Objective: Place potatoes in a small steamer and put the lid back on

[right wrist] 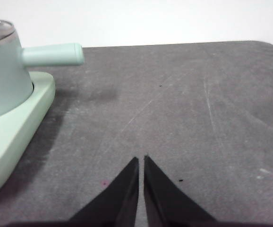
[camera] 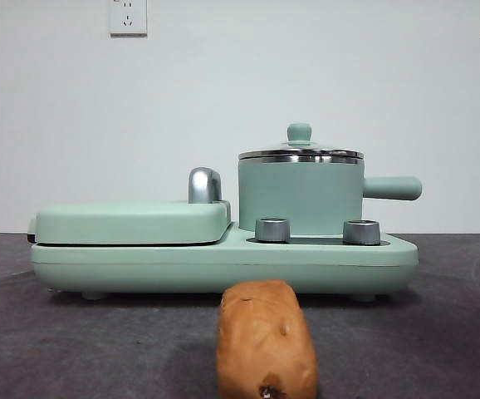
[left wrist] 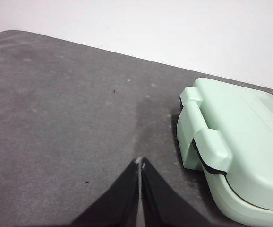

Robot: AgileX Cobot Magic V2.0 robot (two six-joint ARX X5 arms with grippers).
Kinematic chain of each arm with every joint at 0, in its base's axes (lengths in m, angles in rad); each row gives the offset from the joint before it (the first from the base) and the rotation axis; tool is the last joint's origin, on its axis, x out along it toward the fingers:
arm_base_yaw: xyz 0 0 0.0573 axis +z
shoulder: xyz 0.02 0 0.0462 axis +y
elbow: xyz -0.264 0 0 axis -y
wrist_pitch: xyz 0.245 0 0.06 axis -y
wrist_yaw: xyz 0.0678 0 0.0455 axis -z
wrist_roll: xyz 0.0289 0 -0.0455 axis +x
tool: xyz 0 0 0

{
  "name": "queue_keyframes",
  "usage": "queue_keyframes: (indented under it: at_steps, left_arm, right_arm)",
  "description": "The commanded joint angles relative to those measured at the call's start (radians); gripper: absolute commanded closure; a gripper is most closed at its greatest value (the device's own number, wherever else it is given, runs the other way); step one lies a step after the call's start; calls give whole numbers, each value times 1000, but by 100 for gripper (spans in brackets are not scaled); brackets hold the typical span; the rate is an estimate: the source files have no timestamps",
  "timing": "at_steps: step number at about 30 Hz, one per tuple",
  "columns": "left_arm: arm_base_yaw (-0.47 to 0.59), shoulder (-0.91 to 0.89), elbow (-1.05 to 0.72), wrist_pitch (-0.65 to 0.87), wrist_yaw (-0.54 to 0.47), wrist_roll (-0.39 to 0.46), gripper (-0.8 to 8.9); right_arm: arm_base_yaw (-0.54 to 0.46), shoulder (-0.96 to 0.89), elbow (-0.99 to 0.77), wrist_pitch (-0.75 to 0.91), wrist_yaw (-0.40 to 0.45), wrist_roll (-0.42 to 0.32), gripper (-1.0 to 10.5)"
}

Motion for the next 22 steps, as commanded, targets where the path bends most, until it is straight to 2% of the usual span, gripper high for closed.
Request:
queue_keyframes:
  at_steps: [1, 5, 10, 17, 22]
  left_arm:
    - [1, -1, -19, 7, 2, -22, 809]
    - [1, -1, -19, 9, 34, -88, 809]
    - [-2, 5, -3, 6, 154, -163, 808]
    - [-30, 74, 60, 5, 217, -280, 808]
    - [-60, 177, 155, 1, 275, -313, 807]
  right_arm:
    - [0, -3, -5, 13, -2, 87, 931]
    - [0, -3, -4, 61, -17, 170, 931]
    - [2, -2, 38, 57, -117, 185, 932]
    - [16, 50, 222, -140, -127, 238, 933]
    - [27, 136, 381, -255, -164, 260, 933]
